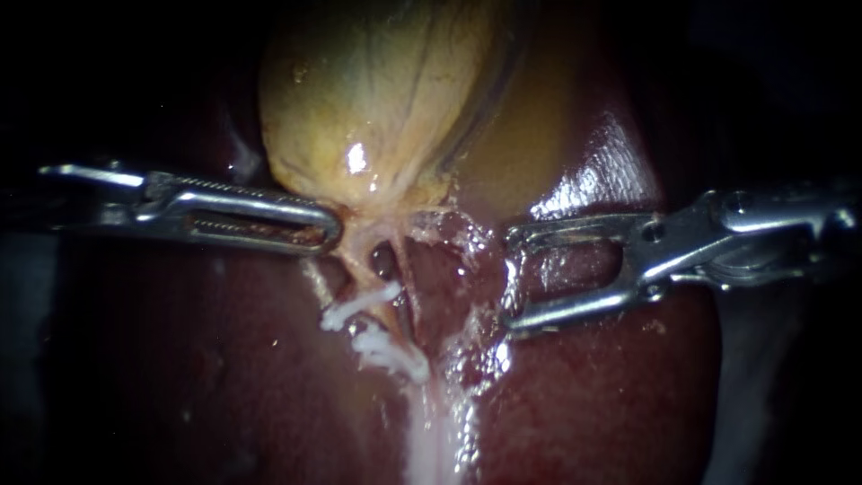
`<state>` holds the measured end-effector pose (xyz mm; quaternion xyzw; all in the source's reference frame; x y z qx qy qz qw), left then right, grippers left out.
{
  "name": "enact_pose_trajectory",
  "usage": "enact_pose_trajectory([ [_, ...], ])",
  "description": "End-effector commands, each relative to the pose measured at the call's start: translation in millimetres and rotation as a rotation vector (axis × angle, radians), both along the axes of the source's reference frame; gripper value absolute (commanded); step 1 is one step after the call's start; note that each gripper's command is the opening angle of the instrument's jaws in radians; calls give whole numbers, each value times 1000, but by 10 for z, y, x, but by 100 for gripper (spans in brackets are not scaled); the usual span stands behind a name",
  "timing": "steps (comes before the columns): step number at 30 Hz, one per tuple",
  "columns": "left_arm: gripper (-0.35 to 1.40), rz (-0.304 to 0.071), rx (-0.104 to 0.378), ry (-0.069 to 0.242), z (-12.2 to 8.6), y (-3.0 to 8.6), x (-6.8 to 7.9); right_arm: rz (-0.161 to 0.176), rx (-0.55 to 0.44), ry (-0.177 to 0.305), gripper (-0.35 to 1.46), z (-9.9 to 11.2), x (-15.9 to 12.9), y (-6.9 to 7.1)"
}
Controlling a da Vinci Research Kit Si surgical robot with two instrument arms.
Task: Going back third clip left tube
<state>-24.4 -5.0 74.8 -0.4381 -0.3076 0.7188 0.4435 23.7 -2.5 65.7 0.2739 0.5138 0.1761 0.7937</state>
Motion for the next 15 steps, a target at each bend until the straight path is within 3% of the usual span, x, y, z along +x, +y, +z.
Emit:
enact_pose_trajectory([
  [1, -35, -1, -2, 2, 4, 2, -1, 0, 0, 0, 50, 0, 0, 0],
  [7, -35, -5, -8, 3, 25, 8, -13, -1, 0, 0, 50, -1, -2, -1],
  [15, -35, 4, -6, 1, 31, 5, -21, -1, 0, 1, 50, -3, -1, -2],
])
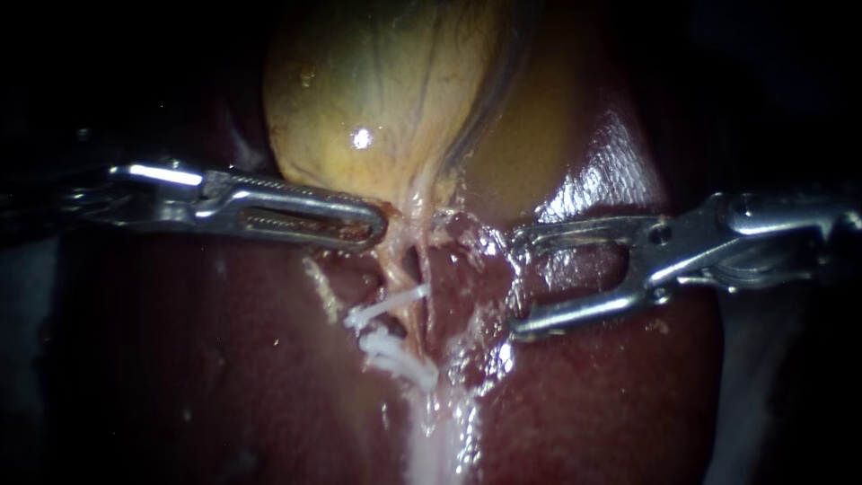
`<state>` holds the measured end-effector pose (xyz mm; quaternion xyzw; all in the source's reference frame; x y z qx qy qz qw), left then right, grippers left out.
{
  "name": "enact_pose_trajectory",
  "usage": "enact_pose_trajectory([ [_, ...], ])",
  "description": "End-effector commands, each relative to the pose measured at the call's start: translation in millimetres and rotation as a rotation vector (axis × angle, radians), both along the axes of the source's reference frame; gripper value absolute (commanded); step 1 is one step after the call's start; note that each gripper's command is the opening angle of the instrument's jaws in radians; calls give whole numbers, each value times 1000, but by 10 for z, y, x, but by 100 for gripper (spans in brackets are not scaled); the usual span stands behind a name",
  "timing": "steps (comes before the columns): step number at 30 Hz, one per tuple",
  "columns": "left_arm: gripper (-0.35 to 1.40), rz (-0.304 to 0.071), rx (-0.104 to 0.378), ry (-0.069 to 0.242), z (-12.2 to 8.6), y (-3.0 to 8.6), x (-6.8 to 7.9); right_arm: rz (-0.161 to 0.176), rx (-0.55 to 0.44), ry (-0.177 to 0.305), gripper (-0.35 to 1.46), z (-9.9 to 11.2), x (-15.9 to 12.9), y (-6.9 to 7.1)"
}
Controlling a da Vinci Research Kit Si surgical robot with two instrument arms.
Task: Going back third clip left tube
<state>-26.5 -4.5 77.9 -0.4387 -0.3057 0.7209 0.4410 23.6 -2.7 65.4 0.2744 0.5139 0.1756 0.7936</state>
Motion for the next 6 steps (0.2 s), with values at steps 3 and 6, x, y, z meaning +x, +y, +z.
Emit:
enact_pose_trajectory([
  [3, -35, 3, 1, -2, 1, -1, 0, 0, 0, 0, 50, 0, 0, 0],
  [6, -35, 5, 2, -3, 1, -1, -1, 0, 0, 0, 50, 0, 0, 0],
])
